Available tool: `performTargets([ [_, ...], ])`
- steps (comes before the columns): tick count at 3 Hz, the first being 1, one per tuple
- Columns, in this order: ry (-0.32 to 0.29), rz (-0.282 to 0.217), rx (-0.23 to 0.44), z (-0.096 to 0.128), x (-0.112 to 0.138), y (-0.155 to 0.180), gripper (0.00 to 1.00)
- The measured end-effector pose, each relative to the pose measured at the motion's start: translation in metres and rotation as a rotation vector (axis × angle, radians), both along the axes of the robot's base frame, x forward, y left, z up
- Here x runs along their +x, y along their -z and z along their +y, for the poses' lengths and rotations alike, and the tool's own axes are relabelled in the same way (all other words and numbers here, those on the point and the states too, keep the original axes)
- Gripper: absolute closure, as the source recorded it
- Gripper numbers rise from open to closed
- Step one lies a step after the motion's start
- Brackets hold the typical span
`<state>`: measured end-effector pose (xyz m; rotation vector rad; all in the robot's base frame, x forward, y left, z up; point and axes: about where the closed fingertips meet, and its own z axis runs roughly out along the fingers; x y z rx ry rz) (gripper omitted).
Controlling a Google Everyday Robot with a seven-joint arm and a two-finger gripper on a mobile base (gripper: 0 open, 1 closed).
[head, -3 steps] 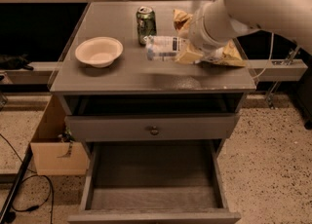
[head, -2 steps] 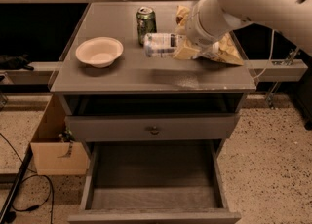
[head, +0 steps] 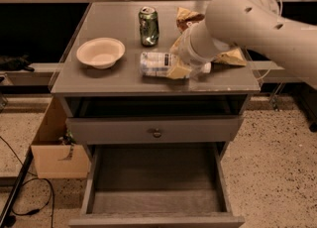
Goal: Pick blue plastic bottle from middle drawer and place on counter
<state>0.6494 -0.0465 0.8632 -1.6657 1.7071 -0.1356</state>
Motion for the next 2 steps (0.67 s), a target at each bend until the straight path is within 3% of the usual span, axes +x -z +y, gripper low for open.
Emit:
performTargets([
  [1, -0.002, 0.012, -0.003, 0.0015, -0.0035, 0.0087, 1.0],
  [2, -0.002, 0.012, -0.003, 0.0015, -0.0035, 0.0087, 0.81],
])
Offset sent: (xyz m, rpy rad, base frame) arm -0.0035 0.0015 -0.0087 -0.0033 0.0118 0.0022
